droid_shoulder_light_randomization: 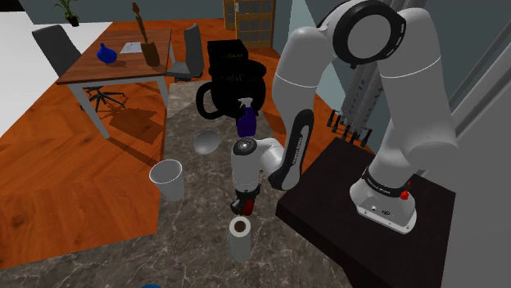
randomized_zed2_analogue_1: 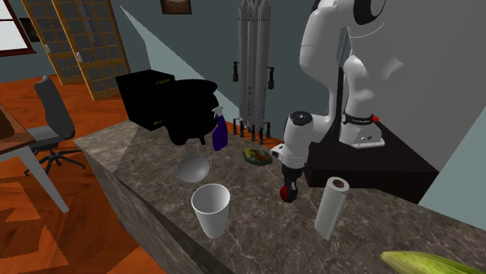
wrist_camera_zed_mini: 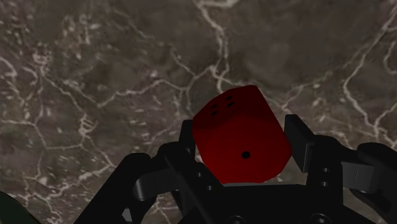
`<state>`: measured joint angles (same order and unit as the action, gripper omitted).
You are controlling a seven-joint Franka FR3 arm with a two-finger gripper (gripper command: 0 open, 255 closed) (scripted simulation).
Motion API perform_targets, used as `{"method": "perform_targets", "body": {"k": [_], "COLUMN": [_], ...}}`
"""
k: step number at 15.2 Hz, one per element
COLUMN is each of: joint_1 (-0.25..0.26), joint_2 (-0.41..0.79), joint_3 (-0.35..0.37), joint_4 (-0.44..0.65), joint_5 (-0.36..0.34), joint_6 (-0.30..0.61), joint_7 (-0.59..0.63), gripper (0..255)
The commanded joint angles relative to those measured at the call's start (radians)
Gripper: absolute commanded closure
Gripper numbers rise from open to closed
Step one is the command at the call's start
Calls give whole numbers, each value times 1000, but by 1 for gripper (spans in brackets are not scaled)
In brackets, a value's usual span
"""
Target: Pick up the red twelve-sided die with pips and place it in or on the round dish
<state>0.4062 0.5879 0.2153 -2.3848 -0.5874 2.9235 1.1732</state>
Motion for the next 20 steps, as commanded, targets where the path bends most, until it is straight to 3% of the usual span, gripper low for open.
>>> {"method": "perform_targets", "body": {"k": [1,3,9,20], "joint_1": [0,0,-65,-188], "joint_2": [0,1,-89,-254], "joint_3": [0,0,77,231], "joint_4": [0,0,-40,-94], "joint_5": [0,0,53,202], "joint_6": [0,1,-58,-170], "joint_7": [0,0,-46,-161], "gripper": [255,255,255,255]}}
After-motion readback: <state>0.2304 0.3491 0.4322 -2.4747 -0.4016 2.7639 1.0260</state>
